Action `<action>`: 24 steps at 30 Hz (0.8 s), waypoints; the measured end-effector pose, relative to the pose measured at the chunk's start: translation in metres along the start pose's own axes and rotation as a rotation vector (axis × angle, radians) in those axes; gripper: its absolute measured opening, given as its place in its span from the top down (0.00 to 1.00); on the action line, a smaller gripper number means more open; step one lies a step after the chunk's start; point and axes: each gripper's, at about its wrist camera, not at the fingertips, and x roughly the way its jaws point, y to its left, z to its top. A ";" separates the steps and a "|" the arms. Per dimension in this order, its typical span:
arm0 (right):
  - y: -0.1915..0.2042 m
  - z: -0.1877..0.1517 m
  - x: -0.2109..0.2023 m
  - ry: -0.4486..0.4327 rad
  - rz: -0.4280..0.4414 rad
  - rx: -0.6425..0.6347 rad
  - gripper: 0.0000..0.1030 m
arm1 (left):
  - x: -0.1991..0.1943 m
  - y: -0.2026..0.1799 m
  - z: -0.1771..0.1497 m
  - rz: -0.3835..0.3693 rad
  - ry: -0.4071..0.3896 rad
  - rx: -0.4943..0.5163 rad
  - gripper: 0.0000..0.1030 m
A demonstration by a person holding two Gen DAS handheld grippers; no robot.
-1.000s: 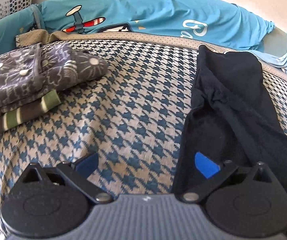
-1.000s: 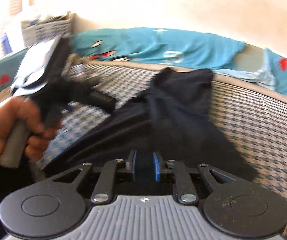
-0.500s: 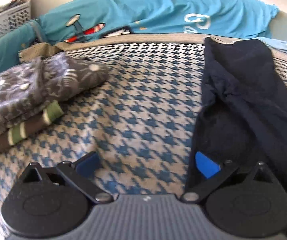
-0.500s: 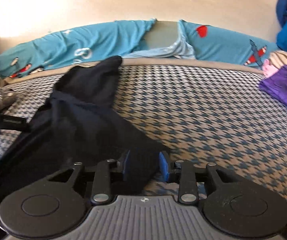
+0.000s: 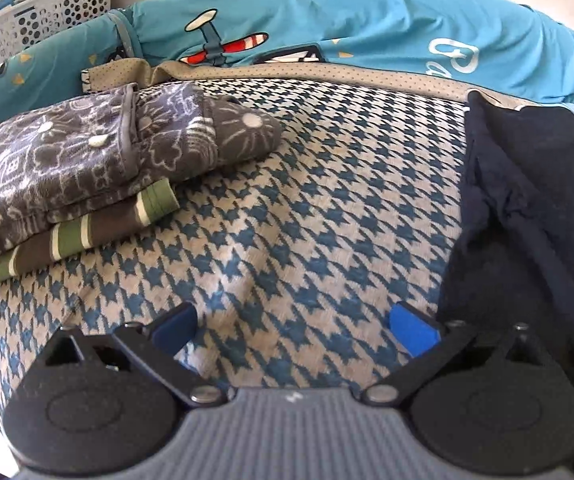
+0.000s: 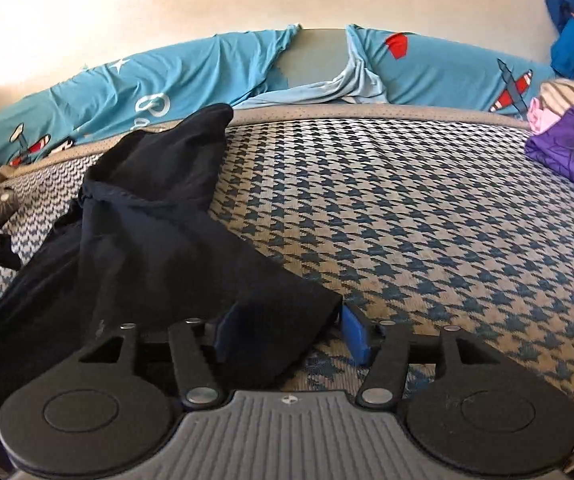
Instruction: Fold clothes
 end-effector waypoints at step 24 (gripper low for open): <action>-0.006 0.008 -0.023 -0.100 0.074 0.082 0.86 | -0.031 0.001 -0.022 -0.105 0.007 0.048 0.00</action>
